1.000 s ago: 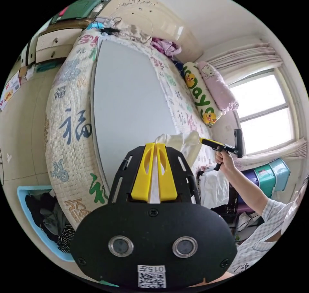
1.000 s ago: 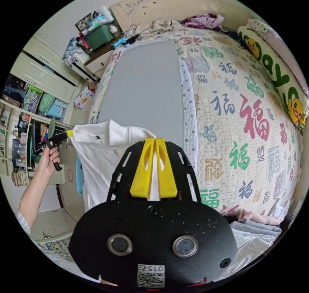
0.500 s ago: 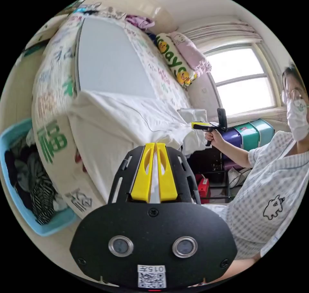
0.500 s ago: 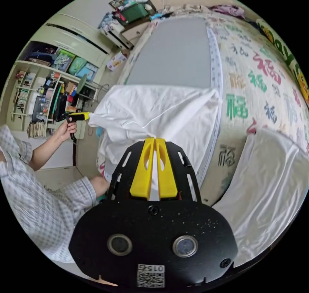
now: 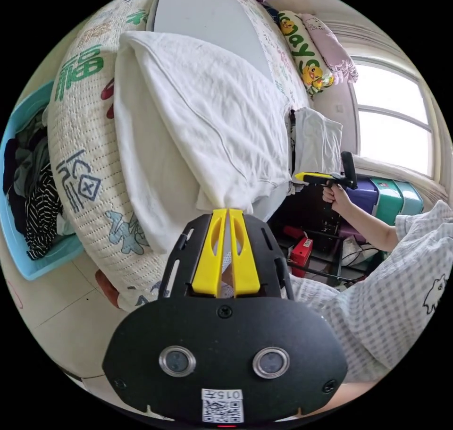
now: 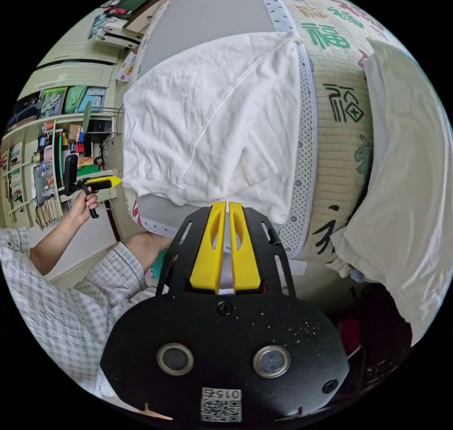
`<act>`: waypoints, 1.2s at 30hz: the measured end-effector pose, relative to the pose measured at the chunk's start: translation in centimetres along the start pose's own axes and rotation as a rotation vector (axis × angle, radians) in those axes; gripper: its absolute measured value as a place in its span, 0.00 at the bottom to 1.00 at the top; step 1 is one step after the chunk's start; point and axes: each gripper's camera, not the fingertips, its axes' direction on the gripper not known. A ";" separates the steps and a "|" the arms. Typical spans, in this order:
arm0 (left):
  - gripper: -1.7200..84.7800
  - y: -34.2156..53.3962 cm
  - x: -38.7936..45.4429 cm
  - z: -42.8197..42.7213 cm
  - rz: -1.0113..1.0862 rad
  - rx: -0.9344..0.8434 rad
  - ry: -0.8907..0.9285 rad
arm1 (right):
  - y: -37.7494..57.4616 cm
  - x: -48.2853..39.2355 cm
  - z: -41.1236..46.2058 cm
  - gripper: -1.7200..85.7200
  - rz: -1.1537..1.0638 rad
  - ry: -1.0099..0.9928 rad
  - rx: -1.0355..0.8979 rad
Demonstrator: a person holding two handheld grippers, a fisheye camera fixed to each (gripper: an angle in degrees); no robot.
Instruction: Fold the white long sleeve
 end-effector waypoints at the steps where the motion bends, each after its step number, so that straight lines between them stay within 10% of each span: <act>1: 0.03 0.6 -0.6 -2.0 -0.013 0.026 -0.007 | 0.2 0.5 -0.8 0.03 0.013 0.005 0.027; 13: 0.14 -4.6 -11.8 -13.7 -0.334 0.547 0.200 | -10.3 5.7 -6.7 0.15 0.219 -0.203 0.372; 28: 0.01 -3.6 -13.5 -19.6 -0.491 0.507 -0.101 | -13.5 3.6 -6.2 0.02 0.370 0.254 0.273; 33: 0.01 0.8 -11.0 -22.3 -0.366 0.603 0.096 | -6.8 -1.4 -7.3 0.02 0.058 -0.030 0.412; 36: 0.02 4.8 -4.4 -23.9 -0.203 0.613 0.096 | 1.9 -8.1 -8.5 0.01 -0.054 0.218 0.600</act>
